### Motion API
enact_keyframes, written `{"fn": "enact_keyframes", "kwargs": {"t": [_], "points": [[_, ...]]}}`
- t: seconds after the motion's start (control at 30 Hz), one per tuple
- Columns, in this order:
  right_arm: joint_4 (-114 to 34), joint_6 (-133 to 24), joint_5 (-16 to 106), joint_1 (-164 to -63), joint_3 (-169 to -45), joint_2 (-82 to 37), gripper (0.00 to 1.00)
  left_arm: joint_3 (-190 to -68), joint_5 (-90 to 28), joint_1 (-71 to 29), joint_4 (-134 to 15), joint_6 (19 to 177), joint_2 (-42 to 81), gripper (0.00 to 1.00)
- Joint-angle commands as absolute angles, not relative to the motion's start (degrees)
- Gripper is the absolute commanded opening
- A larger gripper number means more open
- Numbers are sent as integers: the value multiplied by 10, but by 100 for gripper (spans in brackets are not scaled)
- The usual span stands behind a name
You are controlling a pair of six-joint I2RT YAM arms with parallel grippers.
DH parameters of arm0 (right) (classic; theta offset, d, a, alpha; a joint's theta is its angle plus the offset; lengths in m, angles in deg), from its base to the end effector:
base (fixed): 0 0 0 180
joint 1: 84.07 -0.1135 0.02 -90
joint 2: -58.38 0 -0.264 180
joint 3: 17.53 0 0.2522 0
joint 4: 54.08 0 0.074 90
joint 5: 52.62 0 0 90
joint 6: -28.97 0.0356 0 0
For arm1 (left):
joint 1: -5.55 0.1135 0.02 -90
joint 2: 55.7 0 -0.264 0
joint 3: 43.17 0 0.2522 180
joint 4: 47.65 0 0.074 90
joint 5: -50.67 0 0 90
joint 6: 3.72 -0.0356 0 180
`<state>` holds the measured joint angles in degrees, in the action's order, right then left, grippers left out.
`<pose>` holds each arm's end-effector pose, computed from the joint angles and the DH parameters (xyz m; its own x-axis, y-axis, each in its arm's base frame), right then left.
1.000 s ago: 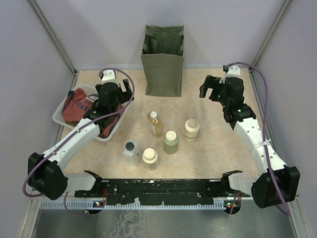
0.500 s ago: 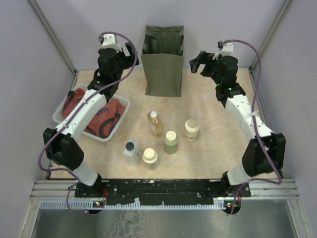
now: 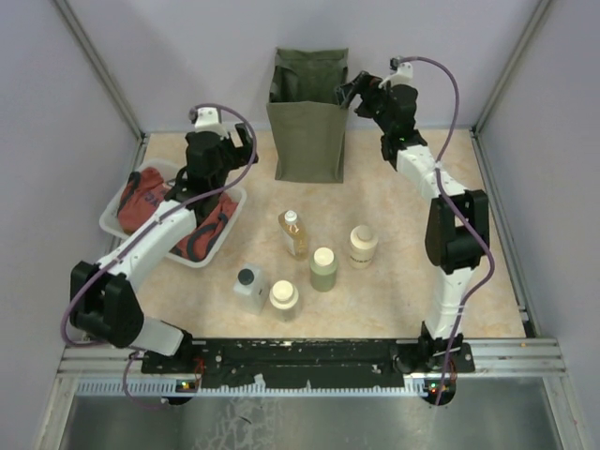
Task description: Place the personal care products into the canvas bag
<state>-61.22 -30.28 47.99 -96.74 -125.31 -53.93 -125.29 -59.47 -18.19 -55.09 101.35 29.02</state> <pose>0.4674 0.1118 0.3428 -0.1638 0.4783 -0.8628 -0.3622 0.7844 0.5036 0.3285 -0.1311 0.3462 -0.1717 -0.1912 -0.9664 0.0238 0.9799 -0.1981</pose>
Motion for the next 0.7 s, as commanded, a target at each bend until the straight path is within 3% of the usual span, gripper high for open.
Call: {"fn": "enact_keyframes", "kwargs": {"t": [0.0,0.1,0.23,0.53,0.6,0.67], "points": [[-607,-305,476,-991,-1367,-569,99,-1239,-623,-183,-519,991,220,99],[-557,-320,456,-1002,-1413,-595,99,-1226,-634,-184,-530,984,201,99],[-493,-347,432,-1016,-1450,-612,91,-1211,-641,-183,-538,980,187,99],[-367,-391,356,-1024,-1472,-610,89,-1189,-645,-183,-560,989,186,99],[-358,-402,348,-1024,-1471,-609,81,-1185,-642,-183,-559,990,186,99],[-376,-415,347,-1024,-1450,-597,64,-1182,-640,-183,-560,991,186,99]]}}
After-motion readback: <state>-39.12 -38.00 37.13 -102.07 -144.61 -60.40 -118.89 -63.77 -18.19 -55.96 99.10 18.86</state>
